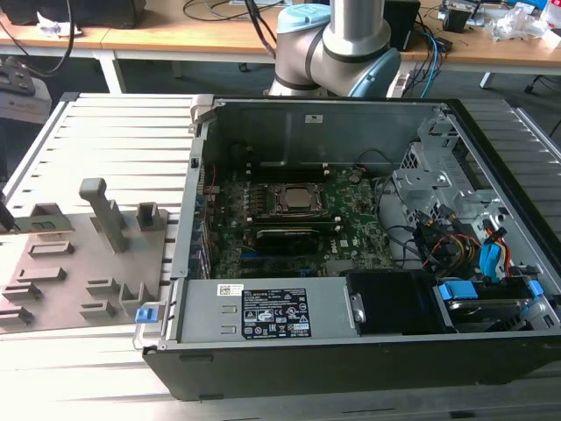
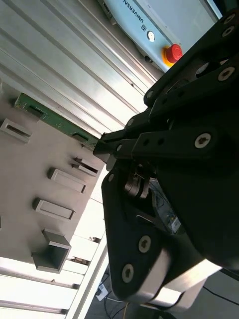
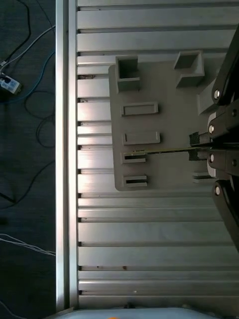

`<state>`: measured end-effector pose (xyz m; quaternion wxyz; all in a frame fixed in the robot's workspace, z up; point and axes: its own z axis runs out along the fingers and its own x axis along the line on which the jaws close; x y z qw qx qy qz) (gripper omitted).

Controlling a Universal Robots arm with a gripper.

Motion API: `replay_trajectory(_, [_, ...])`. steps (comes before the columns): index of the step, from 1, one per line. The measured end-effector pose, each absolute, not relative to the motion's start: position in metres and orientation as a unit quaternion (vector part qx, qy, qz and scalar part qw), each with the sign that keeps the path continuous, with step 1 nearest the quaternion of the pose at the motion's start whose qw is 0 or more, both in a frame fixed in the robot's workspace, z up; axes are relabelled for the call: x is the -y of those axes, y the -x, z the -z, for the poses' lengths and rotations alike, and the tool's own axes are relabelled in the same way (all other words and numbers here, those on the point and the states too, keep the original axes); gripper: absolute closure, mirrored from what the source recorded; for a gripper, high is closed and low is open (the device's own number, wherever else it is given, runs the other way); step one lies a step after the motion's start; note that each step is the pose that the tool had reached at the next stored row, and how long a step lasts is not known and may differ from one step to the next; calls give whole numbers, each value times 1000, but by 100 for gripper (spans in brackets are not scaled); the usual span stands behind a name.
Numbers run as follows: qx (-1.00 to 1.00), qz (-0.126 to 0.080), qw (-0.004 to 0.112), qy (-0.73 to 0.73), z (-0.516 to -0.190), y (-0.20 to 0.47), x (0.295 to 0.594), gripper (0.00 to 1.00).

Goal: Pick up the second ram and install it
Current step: 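Pick up the second ram and move it above second insertion slot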

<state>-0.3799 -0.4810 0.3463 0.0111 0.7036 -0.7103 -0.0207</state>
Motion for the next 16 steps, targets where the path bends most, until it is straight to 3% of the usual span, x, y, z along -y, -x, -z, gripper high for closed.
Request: replay_trajectory(16, [710, 21, 11, -704, -377, 380, 481, 86])
